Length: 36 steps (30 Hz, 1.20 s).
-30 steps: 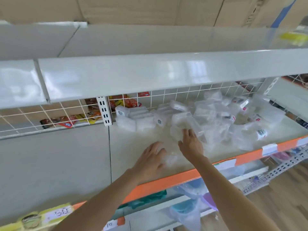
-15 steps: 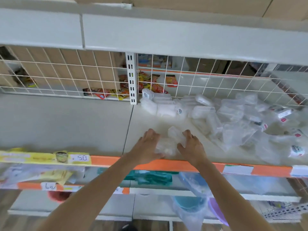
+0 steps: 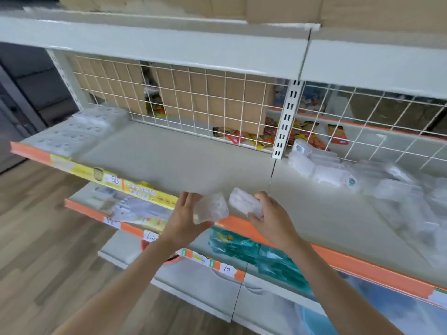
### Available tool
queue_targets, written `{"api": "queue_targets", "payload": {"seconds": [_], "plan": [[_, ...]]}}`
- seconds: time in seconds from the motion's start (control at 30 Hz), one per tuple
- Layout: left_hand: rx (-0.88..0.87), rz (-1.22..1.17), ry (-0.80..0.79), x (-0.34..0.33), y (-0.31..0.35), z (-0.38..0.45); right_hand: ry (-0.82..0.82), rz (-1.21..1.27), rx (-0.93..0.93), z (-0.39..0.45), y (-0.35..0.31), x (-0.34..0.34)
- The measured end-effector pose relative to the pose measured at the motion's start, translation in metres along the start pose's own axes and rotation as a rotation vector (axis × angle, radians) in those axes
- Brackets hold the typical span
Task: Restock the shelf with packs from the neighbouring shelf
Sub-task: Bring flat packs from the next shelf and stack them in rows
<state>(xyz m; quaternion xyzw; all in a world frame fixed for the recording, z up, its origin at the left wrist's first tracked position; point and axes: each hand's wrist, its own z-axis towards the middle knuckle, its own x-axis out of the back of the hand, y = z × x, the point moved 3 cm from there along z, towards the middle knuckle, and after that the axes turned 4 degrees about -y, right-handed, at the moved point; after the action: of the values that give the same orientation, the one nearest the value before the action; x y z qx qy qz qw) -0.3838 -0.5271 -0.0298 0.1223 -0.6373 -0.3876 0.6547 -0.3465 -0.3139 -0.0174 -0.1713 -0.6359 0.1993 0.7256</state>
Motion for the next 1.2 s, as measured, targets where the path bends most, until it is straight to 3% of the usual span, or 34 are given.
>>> {"api": "queue_targets", "payload": {"seconds": [0.6, 0.83, 1.03, 1.2], "plan": [[0.172, 0.022, 0.114, 0.194, -0.209, -0.055, -0.093, 0.092, 0.139, 0.094, -0.232, -0.162], [0.230, -0.001, 0.218, 0.220, -0.257, -0.052, -0.130, 0.078, 0.181, 0.153, -0.262, -0.194], [0.269, 0.017, 0.221, 0.248, -0.293, -0.002, -0.076, 0.111, 0.145, 0.234, -0.274, -0.220], [0.181, 0.088, 0.151, 0.273, -0.313, 0.058, 0.011, 0.084, 0.064, 0.282, -0.273, -0.240]]}}
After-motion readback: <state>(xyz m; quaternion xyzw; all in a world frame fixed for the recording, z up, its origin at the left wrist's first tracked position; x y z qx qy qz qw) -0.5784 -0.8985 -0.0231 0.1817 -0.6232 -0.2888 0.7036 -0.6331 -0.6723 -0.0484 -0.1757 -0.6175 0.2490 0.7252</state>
